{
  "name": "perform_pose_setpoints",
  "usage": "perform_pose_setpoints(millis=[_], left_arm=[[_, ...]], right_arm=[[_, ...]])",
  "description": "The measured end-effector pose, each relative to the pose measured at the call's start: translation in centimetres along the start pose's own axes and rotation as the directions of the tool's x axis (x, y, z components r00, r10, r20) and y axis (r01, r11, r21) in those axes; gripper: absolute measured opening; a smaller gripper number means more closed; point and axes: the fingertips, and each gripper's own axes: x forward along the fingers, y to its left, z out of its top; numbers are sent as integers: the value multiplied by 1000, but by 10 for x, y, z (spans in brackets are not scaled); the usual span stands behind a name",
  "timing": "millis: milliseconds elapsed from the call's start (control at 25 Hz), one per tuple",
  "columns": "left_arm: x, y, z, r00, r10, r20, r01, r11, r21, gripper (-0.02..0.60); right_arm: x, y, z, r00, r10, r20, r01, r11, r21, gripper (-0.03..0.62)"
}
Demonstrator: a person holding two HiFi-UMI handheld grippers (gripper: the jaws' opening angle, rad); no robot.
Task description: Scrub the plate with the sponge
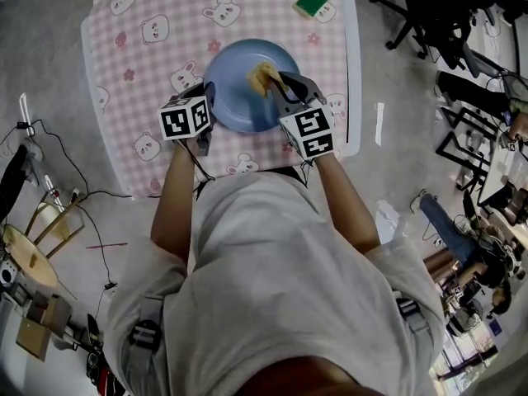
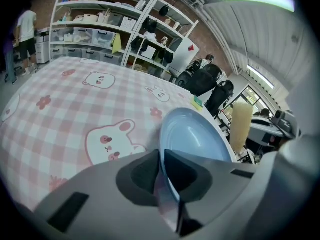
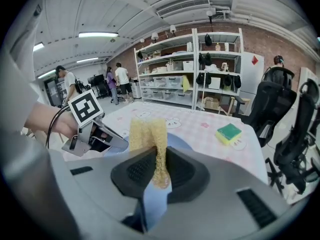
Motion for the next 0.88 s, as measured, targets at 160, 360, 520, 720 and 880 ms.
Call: perform_pose_setpoints(millis=[160, 360, 520, 720, 880], left_arm=[[-1, -6, 4, 1000, -4, 22, 4, 1000, 7, 40], [-8, -14, 12, 998, -10, 63, 8, 999, 31, 40], [-13, -19, 17, 997, 3, 83, -8, 998, 63, 40], [-19, -30, 26, 995, -2, 101, -8, 994, 106, 38], [-23, -35, 28, 995, -1, 101, -13, 991, 131, 37]], right_arm=[[-4, -10, -4, 1000, -6, -3, 6, 1000, -7, 57], [0, -25, -4, 1000, -4, 8, 4, 999, -36, 57], [15, -32, -5, 999, -6, -35, 1, 993, -121, 57], [43, -39, 1, 999, -27, -40, 6, 889, -457, 57], [60, -33, 10, 1000, -17, -12, 4, 705, -710, 57]])
